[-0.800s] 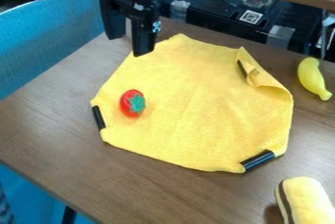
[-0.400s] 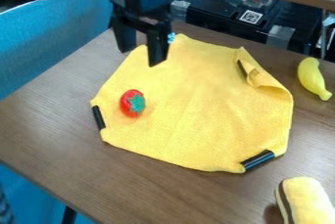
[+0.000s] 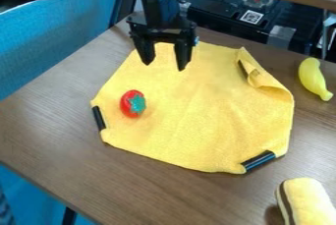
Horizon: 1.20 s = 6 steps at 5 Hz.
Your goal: Fold cloth from right to left to cover red figure
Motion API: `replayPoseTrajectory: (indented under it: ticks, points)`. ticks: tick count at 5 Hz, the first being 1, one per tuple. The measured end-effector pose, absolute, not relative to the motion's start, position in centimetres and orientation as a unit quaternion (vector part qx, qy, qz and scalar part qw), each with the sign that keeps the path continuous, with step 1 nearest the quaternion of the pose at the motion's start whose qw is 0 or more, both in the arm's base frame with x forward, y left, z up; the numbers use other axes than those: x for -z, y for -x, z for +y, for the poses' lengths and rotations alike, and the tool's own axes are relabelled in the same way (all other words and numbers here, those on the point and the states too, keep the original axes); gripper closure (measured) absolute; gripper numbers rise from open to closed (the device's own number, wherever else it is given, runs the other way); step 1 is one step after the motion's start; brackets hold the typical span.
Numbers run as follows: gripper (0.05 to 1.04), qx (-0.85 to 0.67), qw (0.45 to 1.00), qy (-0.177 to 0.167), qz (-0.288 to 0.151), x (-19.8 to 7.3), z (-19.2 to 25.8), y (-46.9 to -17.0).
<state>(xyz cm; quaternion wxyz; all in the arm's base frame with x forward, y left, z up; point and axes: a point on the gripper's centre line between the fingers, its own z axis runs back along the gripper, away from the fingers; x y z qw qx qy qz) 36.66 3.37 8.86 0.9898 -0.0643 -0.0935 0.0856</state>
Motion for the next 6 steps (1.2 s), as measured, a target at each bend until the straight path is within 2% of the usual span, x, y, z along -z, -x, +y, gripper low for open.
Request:
replayPoseTrajectory:
  ticks: [1,2,3,4,6]
  points:
    - [0.083,-0.173,0.969,0.108,-0.139,-9.3,3.3,-38.4]
    - [0.083,-0.217,0.954,0.130,-0.164,-9.6,2.9,-40.2]
    - [0.083,-0.228,0.950,0.128,-0.170,-9.1,1.8,-41.7]
    - [0.083,-0.239,0.952,0.112,-0.156,-7.1,0.3,-43.3]
    - [0.083,-0.241,0.953,0.097,-0.154,-5.7,-2.1,-46.0]
